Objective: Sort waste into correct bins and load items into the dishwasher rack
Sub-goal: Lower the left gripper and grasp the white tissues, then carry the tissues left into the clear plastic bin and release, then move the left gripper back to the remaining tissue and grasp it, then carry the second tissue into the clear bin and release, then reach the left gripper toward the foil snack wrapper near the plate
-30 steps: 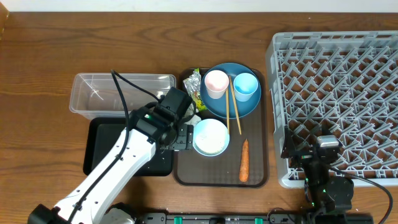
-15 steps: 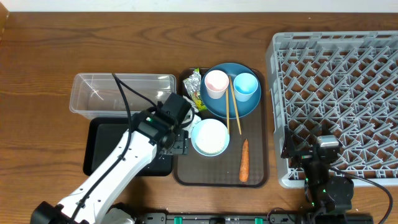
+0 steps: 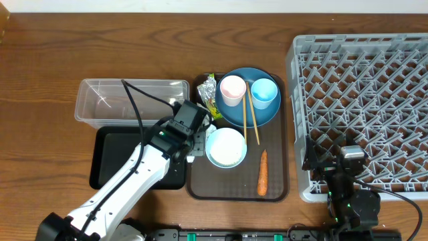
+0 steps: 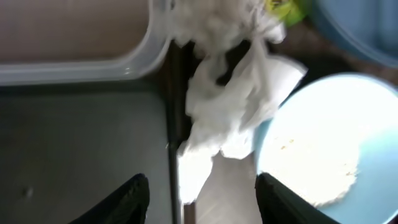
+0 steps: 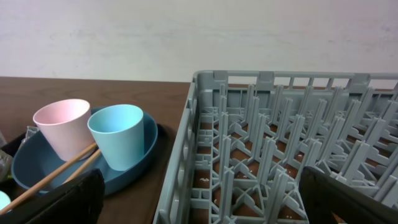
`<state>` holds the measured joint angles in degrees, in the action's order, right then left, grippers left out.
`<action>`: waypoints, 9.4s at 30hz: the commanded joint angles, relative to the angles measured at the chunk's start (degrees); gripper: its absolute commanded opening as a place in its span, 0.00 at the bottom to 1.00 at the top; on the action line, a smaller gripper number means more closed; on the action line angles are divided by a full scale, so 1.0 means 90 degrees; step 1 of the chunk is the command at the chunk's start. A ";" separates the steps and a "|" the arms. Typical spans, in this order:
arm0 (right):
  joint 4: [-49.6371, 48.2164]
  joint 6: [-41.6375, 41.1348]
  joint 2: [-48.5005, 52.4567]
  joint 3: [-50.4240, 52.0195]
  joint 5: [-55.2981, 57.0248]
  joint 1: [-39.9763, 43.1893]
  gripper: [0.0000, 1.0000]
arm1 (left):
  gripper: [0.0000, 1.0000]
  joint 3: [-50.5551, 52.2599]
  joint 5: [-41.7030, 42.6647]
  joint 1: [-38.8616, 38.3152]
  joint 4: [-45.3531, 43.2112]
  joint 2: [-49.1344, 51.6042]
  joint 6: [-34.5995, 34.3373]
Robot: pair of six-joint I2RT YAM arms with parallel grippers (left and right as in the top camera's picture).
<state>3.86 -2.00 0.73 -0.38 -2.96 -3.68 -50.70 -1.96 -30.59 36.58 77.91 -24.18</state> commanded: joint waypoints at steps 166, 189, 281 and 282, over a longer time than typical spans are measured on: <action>0.0024 -0.0061 0.0002 0.0007 0.0019 -0.0182 0.99 | 0.52 -0.0758 -0.0051 0.0236 -0.1960 0.2210 0.0078; 0.0024 -0.0061 0.0002 0.0007 0.0019 -0.0182 0.99 | 0.06 -0.0741 -0.0056 0.0236 -0.1926 0.1824 0.0085; 0.0024 -0.0061 0.0002 0.0007 0.0019 -0.0182 0.99 | 0.61 -0.2929 0.1005 0.1251 0.0318 0.1207 0.0680; 0.0024 -0.0061 0.0002 0.0007 0.0019 -0.0182 0.99 | 0.61 -0.2929 0.1003 0.1202 0.0209 0.1297 0.0680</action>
<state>3.84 -1.98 0.73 -0.38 -2.96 -3.68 -76.36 7.14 -18.59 39.77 87.74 -19.03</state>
